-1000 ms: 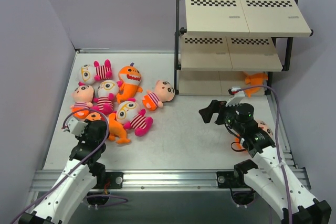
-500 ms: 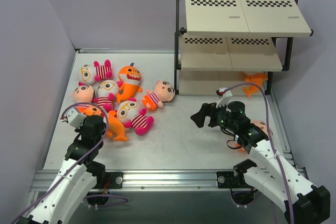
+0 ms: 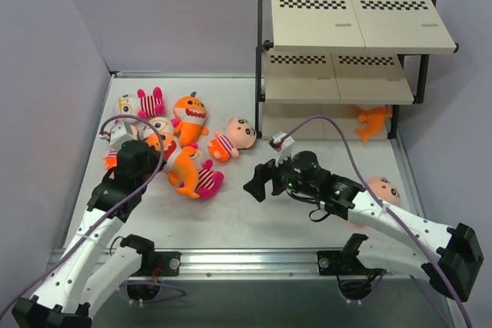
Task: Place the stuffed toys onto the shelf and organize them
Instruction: Grab a stuffed toy with the left arm, then pass the stuffed toy from the left arm to the right
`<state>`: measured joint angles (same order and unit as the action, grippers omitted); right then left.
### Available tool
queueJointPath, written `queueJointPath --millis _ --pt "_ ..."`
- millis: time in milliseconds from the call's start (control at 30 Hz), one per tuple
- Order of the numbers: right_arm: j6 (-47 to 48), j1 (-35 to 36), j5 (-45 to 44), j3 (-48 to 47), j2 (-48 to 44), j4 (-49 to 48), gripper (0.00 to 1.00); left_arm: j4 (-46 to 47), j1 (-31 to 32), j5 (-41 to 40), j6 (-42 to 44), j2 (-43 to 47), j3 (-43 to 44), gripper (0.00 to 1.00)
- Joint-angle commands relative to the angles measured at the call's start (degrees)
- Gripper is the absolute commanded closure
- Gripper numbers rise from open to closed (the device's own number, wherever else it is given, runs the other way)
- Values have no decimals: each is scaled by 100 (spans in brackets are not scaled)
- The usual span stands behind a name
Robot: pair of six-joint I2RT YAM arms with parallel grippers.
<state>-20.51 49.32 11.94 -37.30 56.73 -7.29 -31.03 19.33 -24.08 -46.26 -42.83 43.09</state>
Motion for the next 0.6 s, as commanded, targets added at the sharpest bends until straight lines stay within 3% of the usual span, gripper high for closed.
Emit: queueJointPath --millis 0,267,567 --pt "-40 541 -666 -540 417 -527 10 61 246 685 118 -94 323 98" --pt "-339 1088 -1177 -1086 1454 -1152 17 790 966 931 100 -331 323 98" --pt "-515 1238 -1397 -1596 2105 -1205 29 1142 1652 492 223 -524 446 98"
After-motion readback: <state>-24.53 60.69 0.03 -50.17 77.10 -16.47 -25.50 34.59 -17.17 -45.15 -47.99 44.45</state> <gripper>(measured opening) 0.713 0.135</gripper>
